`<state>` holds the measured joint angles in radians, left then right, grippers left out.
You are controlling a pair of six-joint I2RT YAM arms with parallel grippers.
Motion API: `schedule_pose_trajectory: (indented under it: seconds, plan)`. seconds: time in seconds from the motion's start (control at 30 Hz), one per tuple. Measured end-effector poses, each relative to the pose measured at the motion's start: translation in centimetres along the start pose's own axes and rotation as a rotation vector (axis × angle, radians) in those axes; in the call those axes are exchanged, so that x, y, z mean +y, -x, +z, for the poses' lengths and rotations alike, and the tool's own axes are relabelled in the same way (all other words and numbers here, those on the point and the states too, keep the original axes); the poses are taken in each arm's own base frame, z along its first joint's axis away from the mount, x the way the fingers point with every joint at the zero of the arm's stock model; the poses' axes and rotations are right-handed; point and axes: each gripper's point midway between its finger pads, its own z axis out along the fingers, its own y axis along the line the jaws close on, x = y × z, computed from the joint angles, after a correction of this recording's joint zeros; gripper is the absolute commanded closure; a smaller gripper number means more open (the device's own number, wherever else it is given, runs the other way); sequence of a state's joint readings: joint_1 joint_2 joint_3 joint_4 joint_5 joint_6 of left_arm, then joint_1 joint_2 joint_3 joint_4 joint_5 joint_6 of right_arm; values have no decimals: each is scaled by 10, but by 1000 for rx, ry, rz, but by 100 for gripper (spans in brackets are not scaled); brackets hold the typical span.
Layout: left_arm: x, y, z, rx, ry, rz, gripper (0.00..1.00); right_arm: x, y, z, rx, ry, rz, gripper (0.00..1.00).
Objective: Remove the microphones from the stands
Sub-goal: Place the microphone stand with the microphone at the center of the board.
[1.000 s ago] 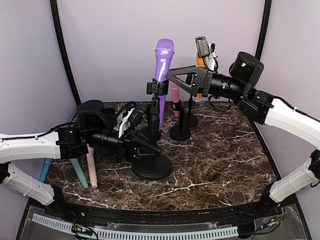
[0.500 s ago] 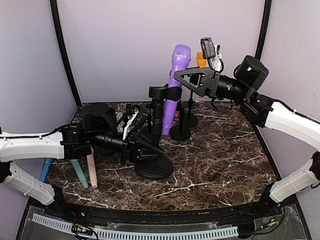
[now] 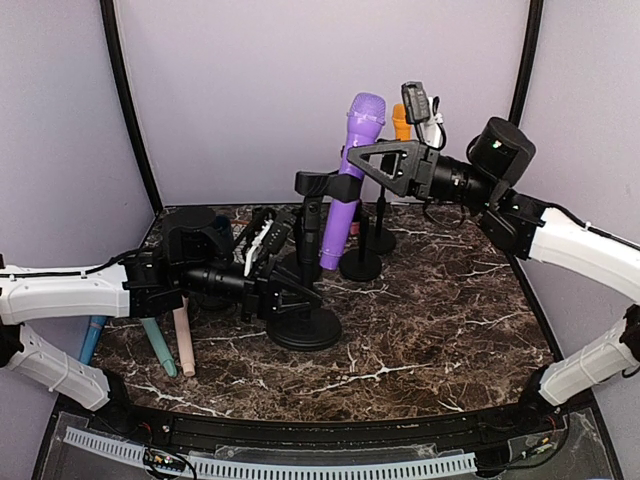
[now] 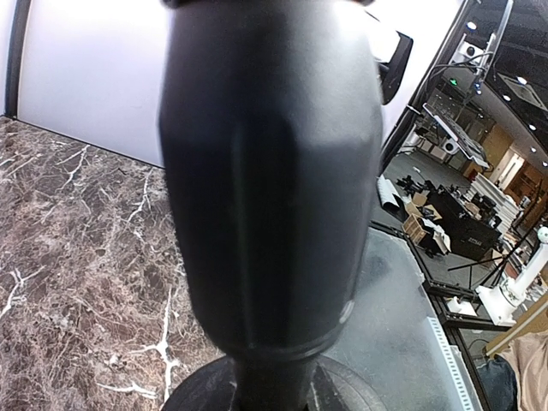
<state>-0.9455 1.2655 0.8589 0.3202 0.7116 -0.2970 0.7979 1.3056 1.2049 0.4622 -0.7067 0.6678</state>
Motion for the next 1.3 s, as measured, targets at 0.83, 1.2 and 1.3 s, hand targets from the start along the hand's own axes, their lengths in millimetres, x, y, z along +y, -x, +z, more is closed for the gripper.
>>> schedule_pose_trajectory:
  seconds: [0.83, 1.2, 1.3]
  plan:
    - [93, -65, -10, 64, 386, 149, 92, -67, -60, 14, 11, -362, -87, 73]
    - [176, -122, -26, 175, 685, 227, 60, -134, -133, 4, 42, -677, -144, 76]
    - [180, -125, -21, 172, 687, 260, 50, -136, -151, 3, 59, -705, -148, 76]
